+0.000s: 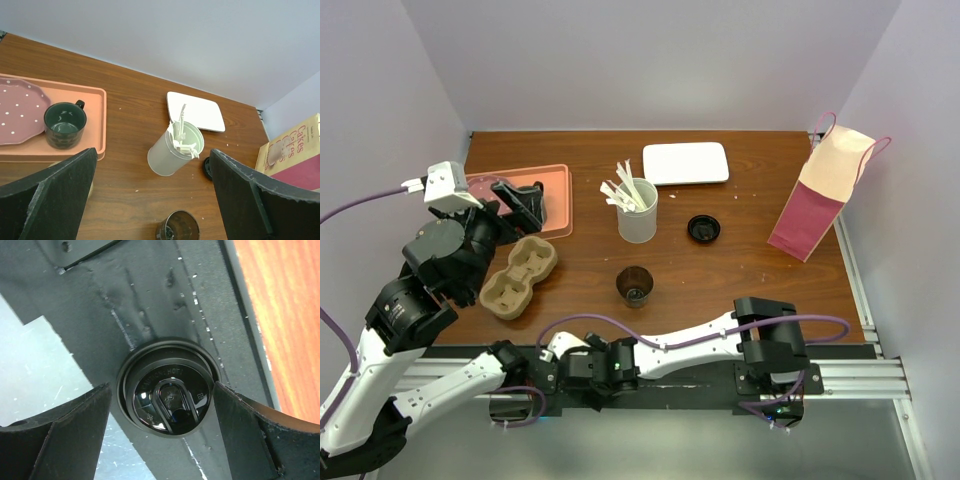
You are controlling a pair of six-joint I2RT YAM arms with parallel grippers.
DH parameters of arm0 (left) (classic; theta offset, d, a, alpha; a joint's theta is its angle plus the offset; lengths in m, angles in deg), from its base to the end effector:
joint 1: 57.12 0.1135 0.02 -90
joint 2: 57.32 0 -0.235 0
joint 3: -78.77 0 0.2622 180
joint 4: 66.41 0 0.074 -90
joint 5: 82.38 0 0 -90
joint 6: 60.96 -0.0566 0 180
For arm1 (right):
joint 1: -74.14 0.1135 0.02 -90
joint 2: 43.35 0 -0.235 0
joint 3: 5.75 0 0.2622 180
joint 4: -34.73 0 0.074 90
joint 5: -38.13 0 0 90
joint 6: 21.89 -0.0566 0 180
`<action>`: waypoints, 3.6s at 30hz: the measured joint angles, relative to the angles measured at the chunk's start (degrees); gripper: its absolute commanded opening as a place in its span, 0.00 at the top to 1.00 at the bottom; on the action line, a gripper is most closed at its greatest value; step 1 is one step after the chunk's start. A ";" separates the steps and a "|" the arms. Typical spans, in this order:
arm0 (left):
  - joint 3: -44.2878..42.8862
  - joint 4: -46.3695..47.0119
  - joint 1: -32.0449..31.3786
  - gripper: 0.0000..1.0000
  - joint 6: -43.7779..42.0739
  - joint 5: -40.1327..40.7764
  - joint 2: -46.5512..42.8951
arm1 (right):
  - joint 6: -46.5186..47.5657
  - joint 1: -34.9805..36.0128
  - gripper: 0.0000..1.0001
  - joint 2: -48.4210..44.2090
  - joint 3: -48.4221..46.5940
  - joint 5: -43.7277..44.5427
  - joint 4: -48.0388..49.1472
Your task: Pack the takeout coffee
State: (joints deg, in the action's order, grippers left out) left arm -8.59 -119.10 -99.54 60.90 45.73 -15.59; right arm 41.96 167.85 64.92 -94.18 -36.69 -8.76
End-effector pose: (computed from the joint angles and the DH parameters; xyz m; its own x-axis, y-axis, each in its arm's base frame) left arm 0.1311 -0.0724 0.4428 -0.1186 -0.4543 -0.8829 0.0189 0.8880 -0.4594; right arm -0.0110 0.3982 0.1327 -0.3759 -0.7763 -0.5060 -0.8968 0.4422 -0.0122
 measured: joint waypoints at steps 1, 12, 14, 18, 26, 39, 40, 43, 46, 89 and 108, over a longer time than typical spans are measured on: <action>0.00 0.20 0.00 0.00 -0.07 0.02 0.02 | -0.04 -0.24 0.14 0.00 0.00 -0.02 -0.04; 0.00 2.25 0.00 0.00 -1.51 -0.04 1.40 | -0.37 -1.29 0.09 0.00 0.00 -0.17 -0.13; 0.02 2.49 0.00 0.00 -1.53 -0.11 1.62 | -0.37 -1.44 0.07 0.00 -0.02 -0.17 -0.15; 0.02 2.56 0.00 0.00 -1.53 -0.20 1.70 | -0.39 -1.68 0.05 -0.04 -0.02 -0.11 -0.35; 0.15 2.67 0.00 0.00 -1.51 -0.24 1.70 | -0.39 -1.92 0.05 -0.98 -0.02 0.15 -1.31; 0.26 3.43 0.00 0.00 -1.51 -0.35 1.79 | -0.48 -3.82 0.05 -2.38 2.73 -0.79 -0.96; 0.26 3.43 0.00 0.00 -1.51 -0.37 1.84 | -0.50 -3.91 0.05 -2.38 2.99 -1.05 -0.90; 0.26 3.48 0.00 0.00 -1.51 -0.37 2.05 | -0.63 -4.15 0.05 -2.38 3.43 -1.66 -0.61; 0.28 3.58 0.00 0.00 -1.51 -0.37 2.34 | -0.72 -4.15 0.05 -2.38 3.43 -2.54 -0.04; 1.29 5.68 0.00 0.00 -4.04 -0.35 2.58 | -1.01 -4.15 0.06 -1.68 1.90 -3.76 -0.11; 1.46 6.05 0.00 0.00 -4.48 -0.37 3.37 | -1.27 -4.15 0.11 -1.55 3.76 -4.26 0.79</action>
State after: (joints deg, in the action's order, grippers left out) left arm -7.12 -113.04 -99.54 56.42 45.36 -12.22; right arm 40.69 163.70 63.37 -90.42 -40.95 -7.97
